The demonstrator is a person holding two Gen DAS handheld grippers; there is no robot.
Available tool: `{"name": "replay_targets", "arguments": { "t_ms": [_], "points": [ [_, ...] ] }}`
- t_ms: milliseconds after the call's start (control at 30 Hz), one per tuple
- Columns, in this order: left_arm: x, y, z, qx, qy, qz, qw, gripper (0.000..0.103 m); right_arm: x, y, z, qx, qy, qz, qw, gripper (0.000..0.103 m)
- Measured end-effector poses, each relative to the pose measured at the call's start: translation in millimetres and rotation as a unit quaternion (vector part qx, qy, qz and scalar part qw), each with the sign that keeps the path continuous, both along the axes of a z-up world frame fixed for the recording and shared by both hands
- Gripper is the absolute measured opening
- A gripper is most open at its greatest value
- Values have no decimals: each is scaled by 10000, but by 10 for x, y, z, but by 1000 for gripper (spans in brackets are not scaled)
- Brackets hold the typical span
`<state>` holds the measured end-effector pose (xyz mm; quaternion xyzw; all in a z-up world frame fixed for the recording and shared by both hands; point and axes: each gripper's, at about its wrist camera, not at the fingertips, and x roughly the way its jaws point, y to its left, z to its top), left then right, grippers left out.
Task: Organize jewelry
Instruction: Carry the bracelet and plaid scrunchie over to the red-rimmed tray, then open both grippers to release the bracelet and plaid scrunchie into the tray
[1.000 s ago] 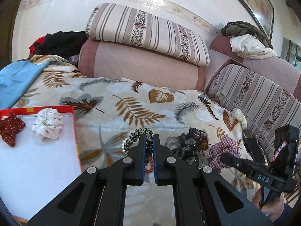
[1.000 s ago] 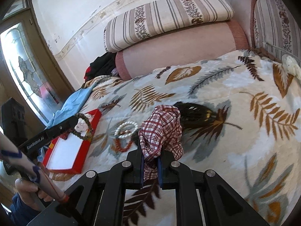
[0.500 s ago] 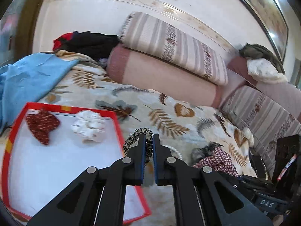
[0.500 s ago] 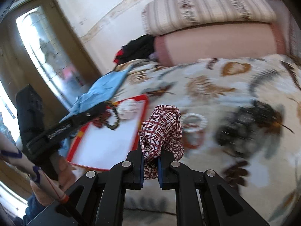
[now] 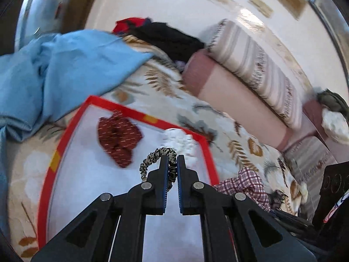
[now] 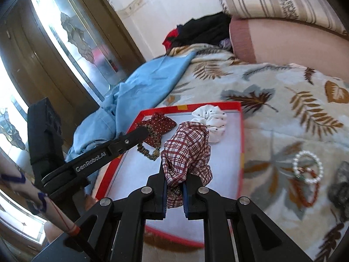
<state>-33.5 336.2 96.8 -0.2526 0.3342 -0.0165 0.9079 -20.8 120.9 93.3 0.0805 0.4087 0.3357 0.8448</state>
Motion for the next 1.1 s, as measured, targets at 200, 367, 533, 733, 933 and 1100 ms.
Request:
{"name": "replay_targets", "arguments": {
  "t_ms": [200, 367, 533, 733, 933, 1100],
  "points": [
    [134, 102, -153, -155, 299, 112, 9994, 6, 273, 245, -157, -363, 150, -94, 9992, 12],
    [165, 115, -186, -176, 381, 163, 9990, 6, 355, 276, -235, -449, 265, -135, 9986, 12],
    [181, 106, -220, -163, 476, 194, 9985, 6, 420, 341, -315, -569, 299, -169, 9978, 13],
    [184, 140, -272, -174, 601, 315, 9975, 6, 495, 394, -396, -715, 301, -223, 9967, 14],
    [189, 127, -270, -87, 610, 371, 9974, 7, 552, 393, -447, -688, 370, -246, 9966, 14],
    [169, 113, -238, -20, 543, 404, 9977, 19, 534, 393, -420, -590, 396, -183, 9973, 33]
  ]
}}
